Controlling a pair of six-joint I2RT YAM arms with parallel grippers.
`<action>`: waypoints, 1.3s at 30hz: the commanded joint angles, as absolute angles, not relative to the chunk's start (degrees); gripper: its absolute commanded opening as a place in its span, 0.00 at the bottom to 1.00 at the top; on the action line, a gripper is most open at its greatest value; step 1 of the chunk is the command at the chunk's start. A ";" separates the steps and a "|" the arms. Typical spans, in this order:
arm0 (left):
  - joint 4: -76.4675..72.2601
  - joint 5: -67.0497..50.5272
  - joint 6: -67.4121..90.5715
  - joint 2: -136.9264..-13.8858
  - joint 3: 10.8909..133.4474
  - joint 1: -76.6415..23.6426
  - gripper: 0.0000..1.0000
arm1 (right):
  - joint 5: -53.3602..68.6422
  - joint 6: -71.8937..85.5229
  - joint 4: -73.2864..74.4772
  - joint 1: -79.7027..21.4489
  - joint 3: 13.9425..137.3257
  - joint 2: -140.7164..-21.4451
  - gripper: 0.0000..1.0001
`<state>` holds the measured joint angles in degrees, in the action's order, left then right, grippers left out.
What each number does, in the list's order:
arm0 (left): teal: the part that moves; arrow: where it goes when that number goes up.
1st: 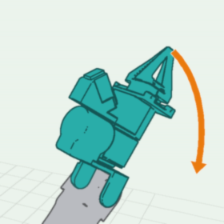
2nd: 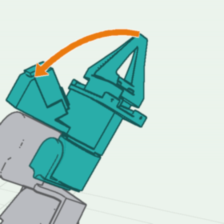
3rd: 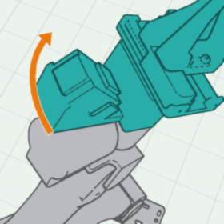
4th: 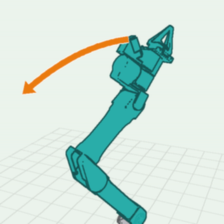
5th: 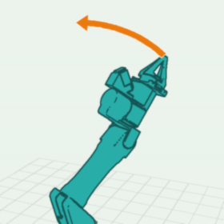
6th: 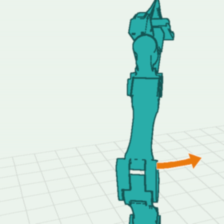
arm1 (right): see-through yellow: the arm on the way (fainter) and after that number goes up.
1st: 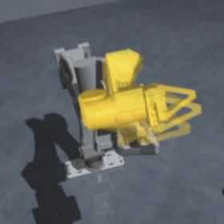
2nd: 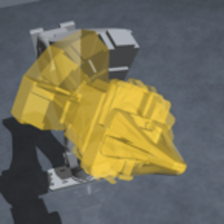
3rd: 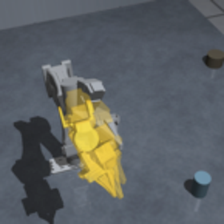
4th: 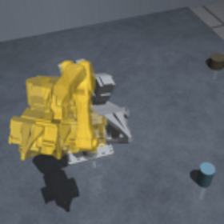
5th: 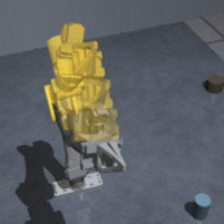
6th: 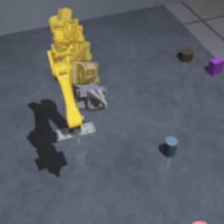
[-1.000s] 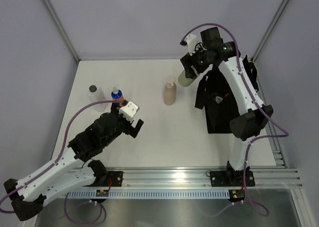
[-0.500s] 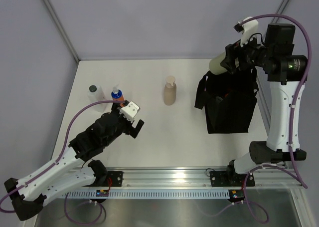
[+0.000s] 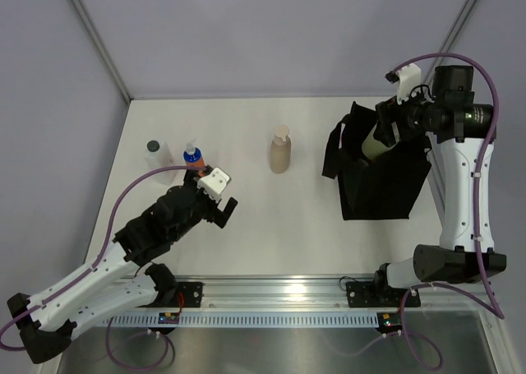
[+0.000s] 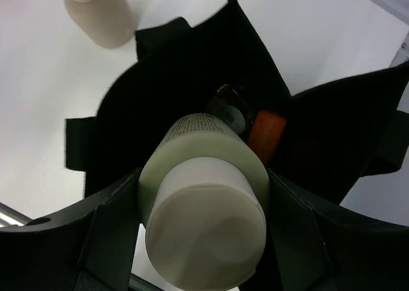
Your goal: Place the personal care products into the canvas bag
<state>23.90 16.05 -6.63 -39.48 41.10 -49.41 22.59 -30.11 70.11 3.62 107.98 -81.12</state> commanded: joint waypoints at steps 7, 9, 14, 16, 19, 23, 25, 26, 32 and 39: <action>21.97 15.12 -7.47 -38.58 41.13 -49.39 0.99 | 10.29 -36.64 59.59 7.03 106.09 -84.72 0.00; 21.97 15.03 -7.56 -38.58 41.13 -49.39 0.99 | 8.44 -37.35 59.06 7.21 105.21 -85.34 0.00; 22.06 14.77 -7.47 -38.41 41.13 -49.39 0.99 | 7.47 -39.46 58.10 9.57 100.65 -87.36 0.00; 22.06 14.77 -7.56 -38.32 41.04 -49.39 0.99 | 7.99 -40.25 56.69 10.37 97.84 -87.80 0.00; 22.06 14.59 -7.47 -38.50 41.13 -49.39 0.99 | 8.17 -40.52 54.68 10.90 94.24 -88.41 0.00; 22.06 14.50 -7.47 -38.67 41.13 -49.39 0.99 | 9.40 -39.47 52.03 10.81 91.59 -90.52 0.03; 22.06 14.68 -7.47 -38.50 41.13 -49.39 0.99 | 9.23 -38.42 50.72 10.81 90.80 -92.36 0.06; 22.06 14.68 -7.47 -38.58 41.13 -49.39 0.99 | 9.05 -38.23 50.28 10.90 90.62 -93.07 0.09; 21.97 14.68 -7.47 -38.94 41.05 -49.39 0.99 | 8.35 -37.27 46.15 10.90 86.23 -95.80 0.36; 21.97 14.77 -7.47 -39.20 40.96 -49.39 0.99 | 11.51 -36.21 45.26 10.90 83.58 -96.68 0.66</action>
<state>23.90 15.38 -6.63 -39.13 41.10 -49.41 10.85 -36.77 47.16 10.57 85.67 -95.31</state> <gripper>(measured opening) 0.985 0.778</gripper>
